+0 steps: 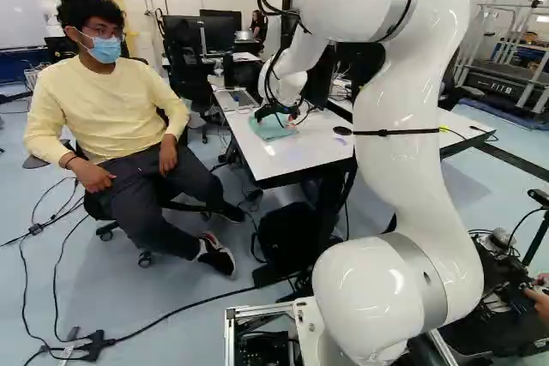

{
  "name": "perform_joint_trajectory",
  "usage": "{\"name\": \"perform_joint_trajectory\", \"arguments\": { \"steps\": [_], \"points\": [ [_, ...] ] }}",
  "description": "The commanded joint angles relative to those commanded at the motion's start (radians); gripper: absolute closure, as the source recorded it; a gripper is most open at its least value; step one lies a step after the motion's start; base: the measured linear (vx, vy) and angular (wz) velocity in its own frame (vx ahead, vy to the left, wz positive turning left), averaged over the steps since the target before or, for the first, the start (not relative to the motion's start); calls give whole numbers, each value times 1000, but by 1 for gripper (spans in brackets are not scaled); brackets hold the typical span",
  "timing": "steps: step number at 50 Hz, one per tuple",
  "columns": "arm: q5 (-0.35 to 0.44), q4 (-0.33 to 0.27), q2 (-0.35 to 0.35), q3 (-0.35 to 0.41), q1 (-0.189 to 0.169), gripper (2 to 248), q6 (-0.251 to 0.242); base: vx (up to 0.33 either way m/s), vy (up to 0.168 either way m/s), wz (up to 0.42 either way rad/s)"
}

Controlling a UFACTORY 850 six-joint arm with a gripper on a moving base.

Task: Clean the table with the green towel

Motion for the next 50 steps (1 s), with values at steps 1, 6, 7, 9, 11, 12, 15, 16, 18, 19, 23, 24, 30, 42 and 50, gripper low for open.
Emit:
{"name": "perform_joint_trajectory", "arguments": {
  "steps": [1, 6, 7, 9, 11, 12, 15, 16, 18, 19, 23, 24, 30, 42, 50],
  "points": [
    [0, 0, 0, 0, 0, 3, 0, 0, 0, 0],
    [0, 0, 0, 0, 0, 4, 0, 0, 0, 0],
    [0, 0, 0, 0, 0, 4, 0, 0, 0, 0],
    [0, 0, 0, 0, 0, 4, 0, 0, 0, 0],
    [0, 0, 0, 0, 0, 38, 0, 0, 0, 0],
    [0, 0, 0, 0, 0, 38, 0, 0, 0, 0],
    [0, 0, 0, 0, 0, 76, 0, 0, 0, 0],
    [0, 0, 0, 0, 0, 76, 0, 0, 0, 0],
    [0, 0, 0, 0, 0, 76, 0, 0, 0, 0],
    [0, 0, 0, 0, 0, 76, 0, 0, 0, 0],
    [0, 0, 0, 0, 0, 114, 0, 0, 0, 0],
    [0, 0, 0, 0, 0, 114, 0, 0, 0, 0],
    [0, 0, 0, 0, 0, 151, 0, 0, 0, 0],
    [0, 0, 0, 0, 0, 205, 0, 0, 0, 0],
    [0, 0, 0, 0, 0, 205, 0, 0, 0, 0]
  ]
}}
